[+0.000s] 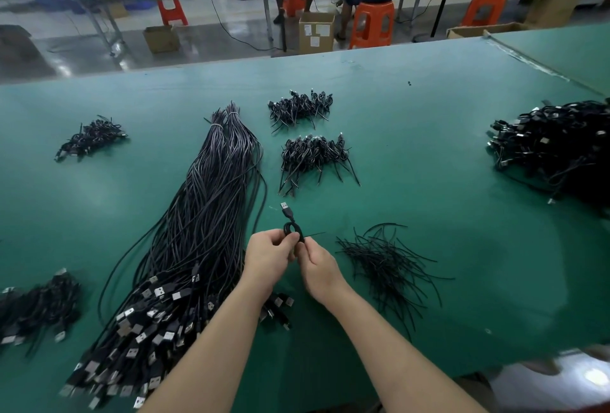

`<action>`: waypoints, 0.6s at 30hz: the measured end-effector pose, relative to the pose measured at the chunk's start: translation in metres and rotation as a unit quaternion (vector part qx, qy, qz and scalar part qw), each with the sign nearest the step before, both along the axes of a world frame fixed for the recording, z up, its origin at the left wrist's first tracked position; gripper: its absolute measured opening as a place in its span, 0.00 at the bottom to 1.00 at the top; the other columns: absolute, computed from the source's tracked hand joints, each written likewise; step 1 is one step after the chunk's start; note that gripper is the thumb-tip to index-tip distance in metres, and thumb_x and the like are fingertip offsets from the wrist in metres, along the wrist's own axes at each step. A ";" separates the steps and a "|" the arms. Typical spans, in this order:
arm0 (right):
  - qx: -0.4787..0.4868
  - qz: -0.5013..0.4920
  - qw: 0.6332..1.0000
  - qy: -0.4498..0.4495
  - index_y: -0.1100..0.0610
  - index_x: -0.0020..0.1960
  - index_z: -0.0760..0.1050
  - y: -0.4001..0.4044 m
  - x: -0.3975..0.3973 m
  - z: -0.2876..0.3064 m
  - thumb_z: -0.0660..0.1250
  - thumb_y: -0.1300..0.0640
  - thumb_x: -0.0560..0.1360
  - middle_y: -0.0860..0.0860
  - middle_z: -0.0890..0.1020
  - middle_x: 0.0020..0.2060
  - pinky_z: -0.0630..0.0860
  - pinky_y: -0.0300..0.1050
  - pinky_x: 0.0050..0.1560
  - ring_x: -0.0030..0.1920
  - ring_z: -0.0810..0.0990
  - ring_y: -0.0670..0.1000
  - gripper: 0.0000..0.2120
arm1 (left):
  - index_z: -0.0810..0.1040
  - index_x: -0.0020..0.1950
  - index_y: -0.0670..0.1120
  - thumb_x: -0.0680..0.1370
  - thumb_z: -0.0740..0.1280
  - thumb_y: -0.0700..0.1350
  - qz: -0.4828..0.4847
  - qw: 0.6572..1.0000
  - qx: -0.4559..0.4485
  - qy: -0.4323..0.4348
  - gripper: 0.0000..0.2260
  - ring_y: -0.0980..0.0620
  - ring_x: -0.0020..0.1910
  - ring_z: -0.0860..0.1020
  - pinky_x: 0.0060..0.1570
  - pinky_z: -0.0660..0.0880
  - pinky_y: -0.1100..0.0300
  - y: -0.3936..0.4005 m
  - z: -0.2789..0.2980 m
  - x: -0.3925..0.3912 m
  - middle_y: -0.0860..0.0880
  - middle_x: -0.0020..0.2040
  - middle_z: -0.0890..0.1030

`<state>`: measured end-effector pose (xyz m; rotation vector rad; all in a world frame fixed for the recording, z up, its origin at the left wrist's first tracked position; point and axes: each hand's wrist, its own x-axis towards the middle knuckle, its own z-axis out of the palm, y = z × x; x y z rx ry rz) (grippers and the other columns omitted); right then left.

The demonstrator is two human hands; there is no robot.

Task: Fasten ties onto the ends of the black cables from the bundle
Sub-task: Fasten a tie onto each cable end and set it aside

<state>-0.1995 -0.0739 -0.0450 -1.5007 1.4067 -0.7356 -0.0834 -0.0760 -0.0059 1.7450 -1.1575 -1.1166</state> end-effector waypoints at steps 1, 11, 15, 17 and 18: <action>0.002 -0.002 1.000 -0.002 0.56 0.47 0.73 0.000 0.000 0.000 0.52 0.50 0.86 0.52 0.80 0.43 0.73 0.51 0.47 0.44 0.77 0.52 0.16 | 0.84 0.39 0.45 0.81 0.69 0.44 -0.012 1.000 0.003 0.013 0.11 0.56 0.29 0.75 0.32 0.71 0.64 0.001 0.000 0.002 0.52 0.28 0.79; 0.010 -0.023 0.999 -0.020 0.57 0.50 0.72 0.001 0.005 -0.001 0.54 0.52 0.85 0.49 0.77 0.37 0.69 0.50 0.42 0.38 0.73 0.49 0.12 | 0.86 0.44 0.50 0.80 0.69 0.42 0.011 0.999 0.015 0.026 0.08 0.52 0.34 0.75 0.37 0.72 0.54 0.007 -0.001 0.006 0.50 0.30 0.80; -0.001 -0.022 1.000 -0.008 0.54 0.56 0.70 0.002 0.005 0.000 0.54 0.51 0.85 0.48 0.80 0.42 0.72 0.51 0.47 0.44 0.77 0.51 0.08 | 0.86 0.42 0.49 0.80 0.70 0.42 0.040 0.999 0.017 0.023 0.08 0.54 0.31 0.75 0.38 0.75 0.55 0.009 -0.002 0.003 0.50 0.28 0.79; -0.001 -0.026 1.000 -0.005 0.54 0.57 0.68 0.002 0.006 0.001 0.55 0.51 0.85 0.48 0.80 0.43 0.72 0.53 0.49 0.47 0.78 0.54 0.08 | 0.86 0.43 0.48 0.79 0.70 0.42 0.037 0.999 0.018 0.004 0.07 0.54 0.30 0.75 0.37 0.75 0.56 0.009 -0.003 0.004 0.51 0.28 0.79; 0.000 -0.026 1.000 -0.001 0.54 0.57 0.67 0.002 0.006 0.000 0.55 0.51 0.85 0.47 0.79 0.43 0.72 0.52 0.48 0.47 0.78 0.54 0.07 | 0.86 0.44 0.47 0.79 0.70 0.42 0.033 0.999 0.019 -0.011 0.06 0.54 0.30 0.75 0.36 0.74 0.57 0.008 -0.003 0.004 0.51 0.28 0.79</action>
